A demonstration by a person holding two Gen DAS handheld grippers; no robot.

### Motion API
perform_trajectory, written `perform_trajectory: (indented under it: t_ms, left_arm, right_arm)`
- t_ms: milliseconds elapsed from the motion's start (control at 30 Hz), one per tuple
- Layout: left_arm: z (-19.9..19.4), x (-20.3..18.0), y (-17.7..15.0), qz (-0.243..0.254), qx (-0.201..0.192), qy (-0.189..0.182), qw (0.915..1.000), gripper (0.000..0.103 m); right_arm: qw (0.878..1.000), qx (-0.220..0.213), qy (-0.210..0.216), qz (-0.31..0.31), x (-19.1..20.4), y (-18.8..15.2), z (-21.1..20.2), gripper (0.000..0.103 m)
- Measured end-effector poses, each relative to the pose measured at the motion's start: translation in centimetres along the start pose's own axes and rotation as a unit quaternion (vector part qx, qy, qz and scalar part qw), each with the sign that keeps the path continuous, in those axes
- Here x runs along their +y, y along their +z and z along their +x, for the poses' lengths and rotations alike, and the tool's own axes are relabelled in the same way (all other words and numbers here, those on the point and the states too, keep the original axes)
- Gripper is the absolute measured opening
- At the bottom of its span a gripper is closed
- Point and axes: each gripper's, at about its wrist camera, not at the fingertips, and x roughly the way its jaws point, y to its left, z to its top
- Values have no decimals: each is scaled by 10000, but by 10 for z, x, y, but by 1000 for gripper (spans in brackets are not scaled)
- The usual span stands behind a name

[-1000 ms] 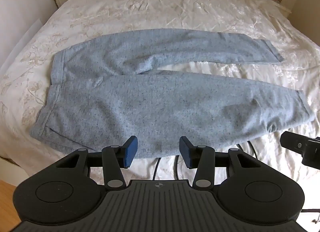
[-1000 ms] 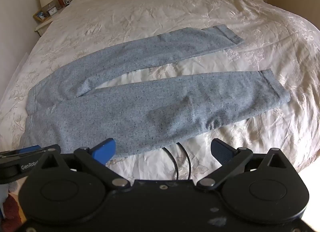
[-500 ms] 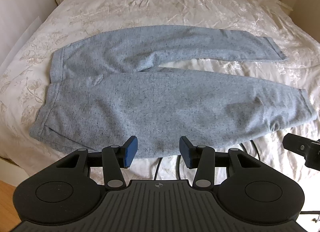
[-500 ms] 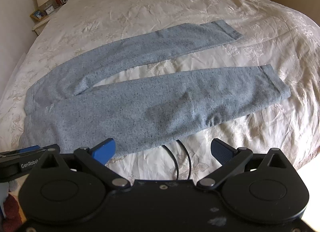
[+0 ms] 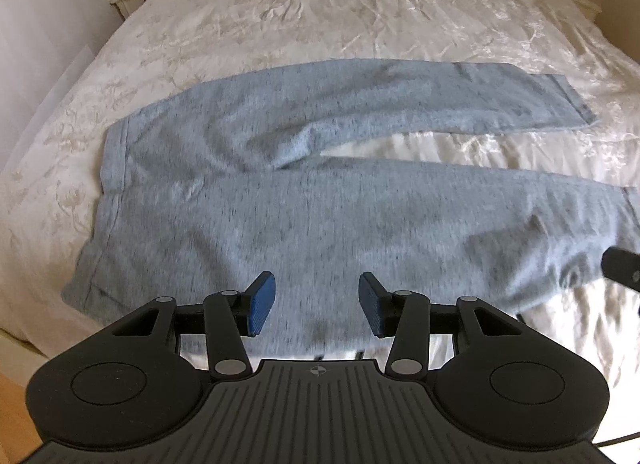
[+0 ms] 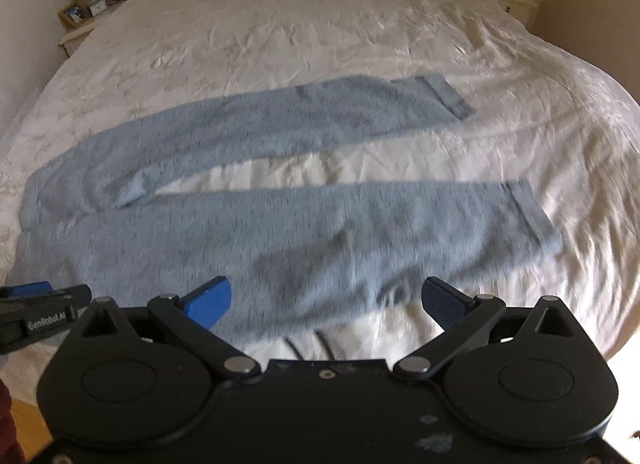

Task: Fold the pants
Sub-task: 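Move both grippers open toward the grey sweatpants' waistband, then close the right gripper on the waistband while the left gripper grasps the waistband too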

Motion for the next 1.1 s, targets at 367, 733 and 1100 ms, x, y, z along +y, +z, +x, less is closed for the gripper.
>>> perform_trajectory:
  t_ms: [367,733,1100]
  left_arm:
    - [19,-35,69,-283,74,252,9993,45]
    - [21,-43,114,-481,-40,621,9969,45]
    - [56,-25,138,-457,66,507,9976,45]
  right_arm:
    - [9970,-375,479,-486,-49,100,64,101]
    - [9791,-1537,1314,-220,-83,176,83,103]
    - [9804,-1256,1133,-1007,-59,220,151,103]
